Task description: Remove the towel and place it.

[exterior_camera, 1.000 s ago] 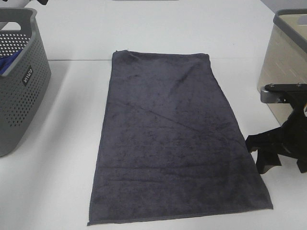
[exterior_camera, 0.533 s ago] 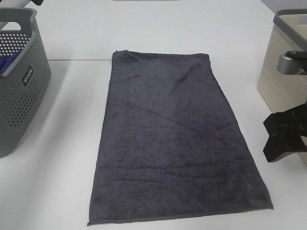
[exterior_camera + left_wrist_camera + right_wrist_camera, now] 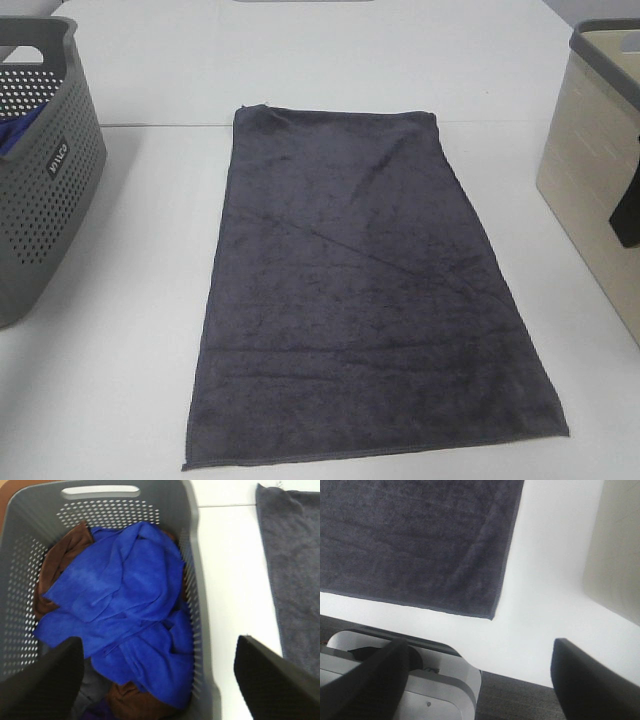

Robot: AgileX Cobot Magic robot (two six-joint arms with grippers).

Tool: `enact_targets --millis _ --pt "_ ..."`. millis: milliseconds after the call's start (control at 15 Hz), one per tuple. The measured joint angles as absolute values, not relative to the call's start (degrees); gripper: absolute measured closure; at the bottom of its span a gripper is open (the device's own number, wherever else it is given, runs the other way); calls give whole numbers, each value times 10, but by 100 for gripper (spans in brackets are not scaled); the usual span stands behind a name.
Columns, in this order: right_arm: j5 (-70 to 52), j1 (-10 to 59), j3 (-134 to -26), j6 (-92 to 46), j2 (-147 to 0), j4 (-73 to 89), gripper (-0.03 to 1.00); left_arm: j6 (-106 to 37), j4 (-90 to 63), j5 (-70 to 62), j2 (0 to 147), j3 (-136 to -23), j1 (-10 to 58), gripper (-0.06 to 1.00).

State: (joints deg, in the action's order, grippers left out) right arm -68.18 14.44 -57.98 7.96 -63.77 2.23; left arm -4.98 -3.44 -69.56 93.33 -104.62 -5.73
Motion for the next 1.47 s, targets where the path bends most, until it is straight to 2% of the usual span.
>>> enact_targets --millis 200,600,800,867,1467 --pt "-684 144 -593 80 -626 11 20 -71 -74 -696 861 -936 -113 17" --pt "-697 144 -588 83 -473 7 20 -74 -93 -670 606 -678 -115 17" --pt "-698 144 -549 74 -368 -8 20 -75 -93 -667 489 -600 -115 17" --pt "-698 144 -515 65 -292 -21 20 -77 -89 -666 409 -560 -115 17" --pt "-700 144 -344 10 -34 -44 20 -102 -61 -689 107 -428 -115 17"
